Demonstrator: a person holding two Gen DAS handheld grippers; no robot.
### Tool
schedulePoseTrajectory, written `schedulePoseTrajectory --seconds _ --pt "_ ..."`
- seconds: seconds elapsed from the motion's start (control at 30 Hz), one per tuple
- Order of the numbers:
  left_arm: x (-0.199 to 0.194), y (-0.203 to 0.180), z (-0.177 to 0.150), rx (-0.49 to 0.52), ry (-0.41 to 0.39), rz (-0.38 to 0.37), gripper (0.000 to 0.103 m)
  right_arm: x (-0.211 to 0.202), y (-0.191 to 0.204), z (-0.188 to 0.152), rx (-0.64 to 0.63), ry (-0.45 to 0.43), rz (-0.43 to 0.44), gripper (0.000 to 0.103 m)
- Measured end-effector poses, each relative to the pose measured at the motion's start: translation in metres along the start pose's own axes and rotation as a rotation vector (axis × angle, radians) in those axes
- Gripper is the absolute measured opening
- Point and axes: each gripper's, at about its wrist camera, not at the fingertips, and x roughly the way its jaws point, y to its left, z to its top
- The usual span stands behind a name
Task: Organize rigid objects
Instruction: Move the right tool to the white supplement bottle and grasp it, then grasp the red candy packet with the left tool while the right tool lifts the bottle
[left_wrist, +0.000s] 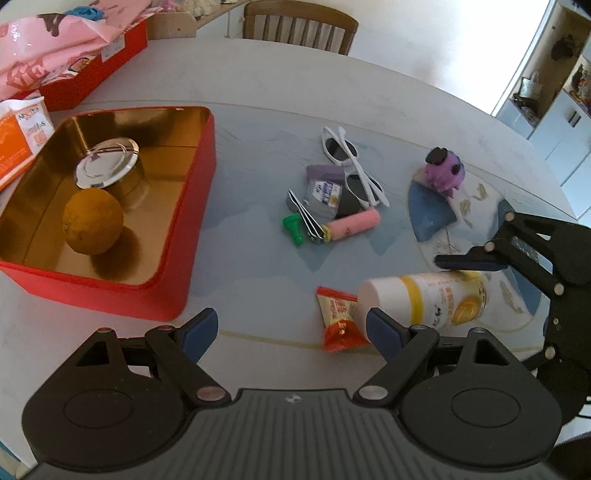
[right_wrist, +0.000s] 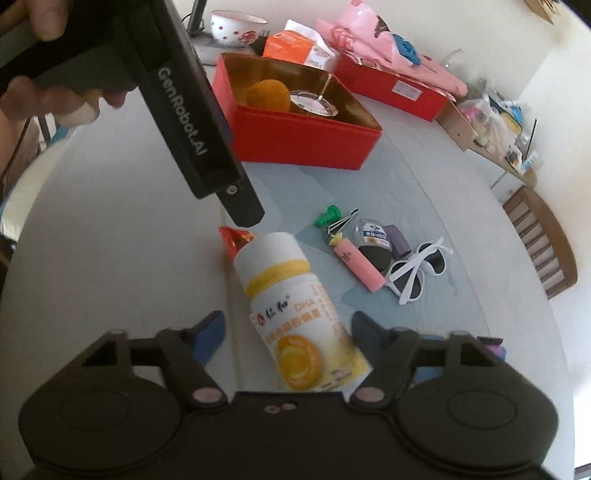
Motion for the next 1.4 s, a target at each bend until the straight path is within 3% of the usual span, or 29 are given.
schedulePoseTrajectory --seconds 0.07,0.1,0.23,0.37,0.53,0.6,0.87,0.93,1.1,1.4 --pt "0.001 -0.001 -0.002 0.007 -0.001 -0.01 0.088 0.001 -0.004 -0.002 0.025 0.01 0.007 0.046" --pt "0.001 -0.001 -0.002 0.01 0.0 -0.014 0.088 0.0 -0.008 -0.003 0.053 0.01 0.03 0.045" --pt "0.002 -0.005 -0.003 0.031 -0.008 -0.043 0.088 -0.002 -0.016 -0.01 0.118 0.01 0.032 0.045" --pt "0.008 -0.017 -0.003 0.082 -0.003 -0.056 0.088 -0.008 -0.034 -0.02 0.268 0.011 0.052 0.044" --pt "0.025 -0.033 -0.004 0.148 0.015 -0.029 0.087 -0.018 -0.053 -0.031 0.433 -0.003 0.062 0.044" --pt "0.03 -0.035 -0.004 0.158 0.018 -0.029 0.079 -0.021 -0.056 -0.035 0.474 -0.003 0.061 0.044" --pt "0.039 -0.044 -0.006 0.208 0.022 -0.009 0.029 -0.024 -0.059 -0.037 0.528 -0.01 0.04 0.044" --pt "0.04 -0.044 -0.006 0.209 0.017 0.006 0.022 -0.025 -0.058 -0.036 0.534 -0.011 0.036 0.044" --pt "0.039 -0.039 -0.004 0.201 0.003 0.043 0.02 -0.023 -0.058 -0.031 0.559 -0.002 0.018 0.044" --pt "0.017 -0.007 0.013 0.095 -0.028 0.026 0.02 -0.035 -0.062 -0.014 0.634 -0.032 -0.017 0.044"
